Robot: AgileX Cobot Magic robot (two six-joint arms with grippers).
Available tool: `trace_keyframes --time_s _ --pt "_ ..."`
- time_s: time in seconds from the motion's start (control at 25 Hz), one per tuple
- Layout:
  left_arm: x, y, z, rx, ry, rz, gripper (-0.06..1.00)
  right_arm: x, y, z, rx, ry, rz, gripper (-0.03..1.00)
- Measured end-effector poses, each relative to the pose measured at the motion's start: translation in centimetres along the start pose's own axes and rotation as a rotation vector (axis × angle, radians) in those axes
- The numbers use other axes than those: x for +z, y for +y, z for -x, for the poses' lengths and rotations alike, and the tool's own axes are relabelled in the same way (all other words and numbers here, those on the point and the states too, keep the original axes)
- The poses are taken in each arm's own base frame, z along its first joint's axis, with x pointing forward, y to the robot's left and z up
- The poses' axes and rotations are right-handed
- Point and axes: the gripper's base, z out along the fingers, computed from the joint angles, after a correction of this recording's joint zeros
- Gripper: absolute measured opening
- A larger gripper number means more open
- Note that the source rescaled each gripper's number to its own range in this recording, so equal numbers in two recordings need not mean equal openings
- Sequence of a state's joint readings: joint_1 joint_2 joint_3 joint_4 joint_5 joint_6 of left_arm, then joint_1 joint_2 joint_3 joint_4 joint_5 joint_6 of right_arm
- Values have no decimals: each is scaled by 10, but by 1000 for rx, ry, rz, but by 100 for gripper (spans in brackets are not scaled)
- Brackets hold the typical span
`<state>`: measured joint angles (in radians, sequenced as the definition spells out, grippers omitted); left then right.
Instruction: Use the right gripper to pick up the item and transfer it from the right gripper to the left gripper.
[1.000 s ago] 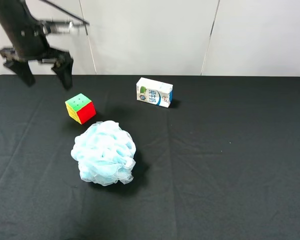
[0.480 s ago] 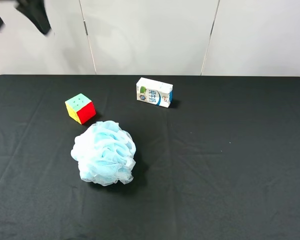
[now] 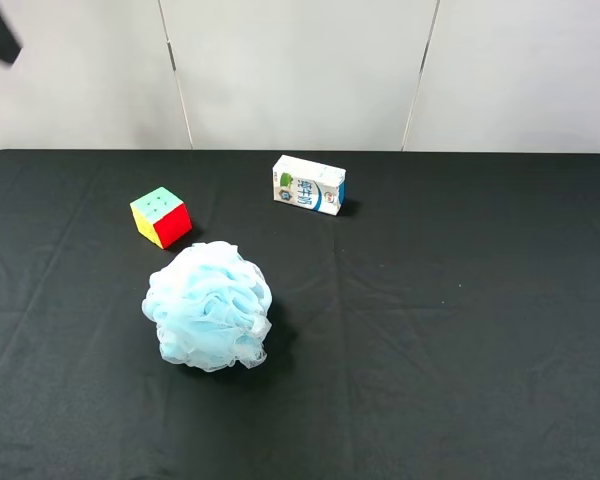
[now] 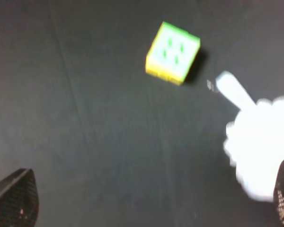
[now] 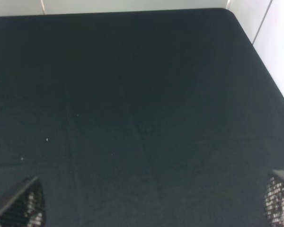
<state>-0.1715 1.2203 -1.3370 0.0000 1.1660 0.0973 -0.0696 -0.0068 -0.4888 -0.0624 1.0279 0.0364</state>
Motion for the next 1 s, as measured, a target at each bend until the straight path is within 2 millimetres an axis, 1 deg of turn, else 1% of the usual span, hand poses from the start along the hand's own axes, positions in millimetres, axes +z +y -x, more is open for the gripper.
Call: trace_keyframes --time_s 0.2,0.36,0.56,0.68,0.84,1.0 --pt "1 -5 -55 -2 38 -3 100 0 0 0 0 0 0 100" --pt "-2 -9 -103 -1 21 -2 100 0 0 0 0 0 0 100" --pt "-10 -15 -165 3 -87 8 100 0 0 0 0 0 0 100" --pt "-14 -18 -197 7 -177 15 100 0 0 0 0 0 0 100" --pt "-16 -21 -231 12 -311 27 100 0 0 0 0 0 0 100" --pt "-11 -24 -253 14 -433 25 100 0 0 0 0 0 0 100"
